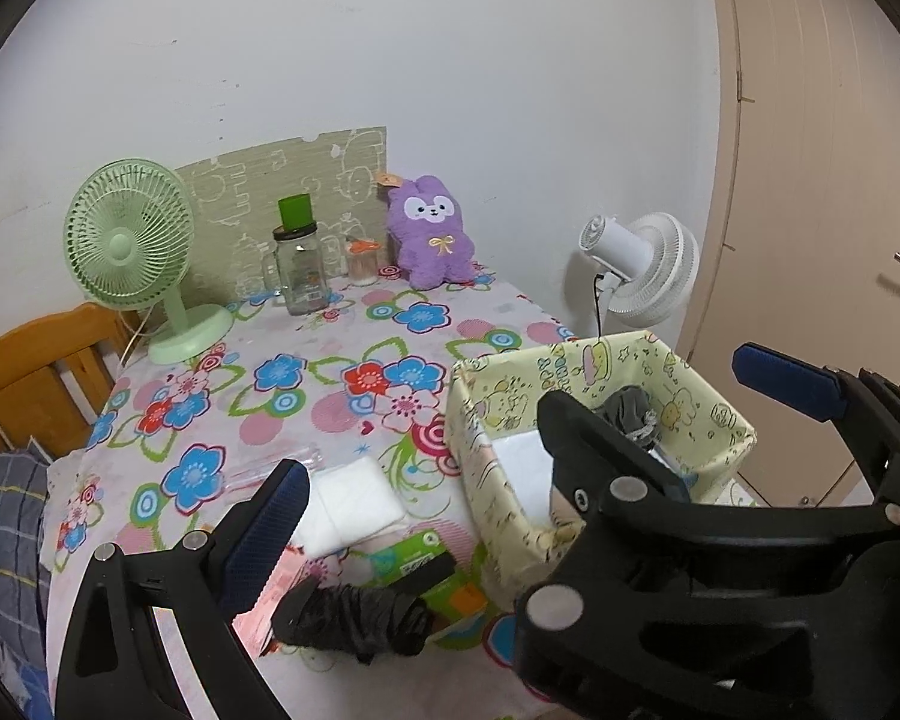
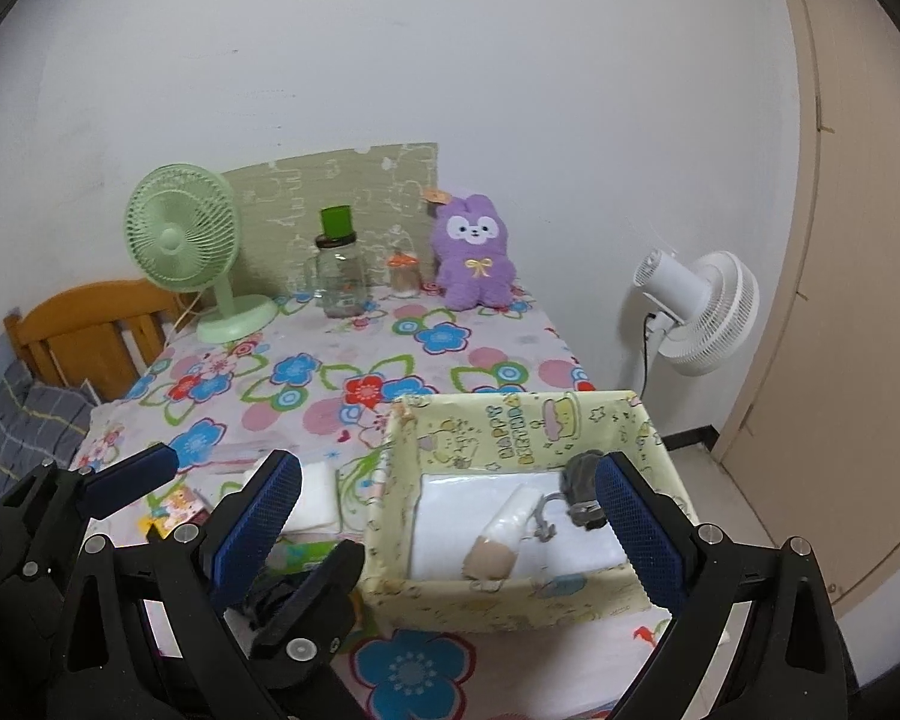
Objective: Organize soft objects
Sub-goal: 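Lift both grippers out of the paper box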
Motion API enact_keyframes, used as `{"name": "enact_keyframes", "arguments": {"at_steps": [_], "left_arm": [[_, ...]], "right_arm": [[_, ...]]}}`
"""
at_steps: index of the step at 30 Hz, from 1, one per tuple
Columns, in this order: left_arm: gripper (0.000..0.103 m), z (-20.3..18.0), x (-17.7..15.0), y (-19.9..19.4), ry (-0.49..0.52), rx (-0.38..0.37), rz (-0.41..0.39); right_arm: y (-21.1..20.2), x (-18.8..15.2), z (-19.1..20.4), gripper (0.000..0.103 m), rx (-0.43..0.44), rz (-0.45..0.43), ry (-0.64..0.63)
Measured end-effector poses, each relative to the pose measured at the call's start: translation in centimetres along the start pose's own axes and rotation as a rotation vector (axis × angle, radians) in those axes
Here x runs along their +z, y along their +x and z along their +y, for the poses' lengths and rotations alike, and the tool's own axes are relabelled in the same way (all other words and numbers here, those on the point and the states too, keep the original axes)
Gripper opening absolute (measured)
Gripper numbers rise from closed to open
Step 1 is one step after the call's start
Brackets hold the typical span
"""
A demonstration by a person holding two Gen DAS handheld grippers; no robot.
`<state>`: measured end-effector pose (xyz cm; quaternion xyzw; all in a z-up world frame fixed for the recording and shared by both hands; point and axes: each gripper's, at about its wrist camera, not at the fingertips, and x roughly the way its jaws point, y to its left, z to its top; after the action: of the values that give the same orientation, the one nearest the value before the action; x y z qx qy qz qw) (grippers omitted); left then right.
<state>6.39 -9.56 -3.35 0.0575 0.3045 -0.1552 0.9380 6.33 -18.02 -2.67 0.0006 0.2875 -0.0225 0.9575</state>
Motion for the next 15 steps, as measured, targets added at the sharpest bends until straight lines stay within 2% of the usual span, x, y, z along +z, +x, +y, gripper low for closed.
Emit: {"name": "enact_keyframes", "arguments": {"at_steps": [9, 15], "left_arm": [[0.100, 1.5, -1.8, -1.0, -0.010, 0.027, 0.003], [0.100, 2.6, -3.0, -1.3, -0.022, 0.041, 0.015]], "right_arm": [[-0.6, -1.2, 2.4, 0.099, 0.023, -0.009, -0.033], [-0.3, -2.1, 3.6, 0.095, 0.061, 0.012, -0.036]]}}
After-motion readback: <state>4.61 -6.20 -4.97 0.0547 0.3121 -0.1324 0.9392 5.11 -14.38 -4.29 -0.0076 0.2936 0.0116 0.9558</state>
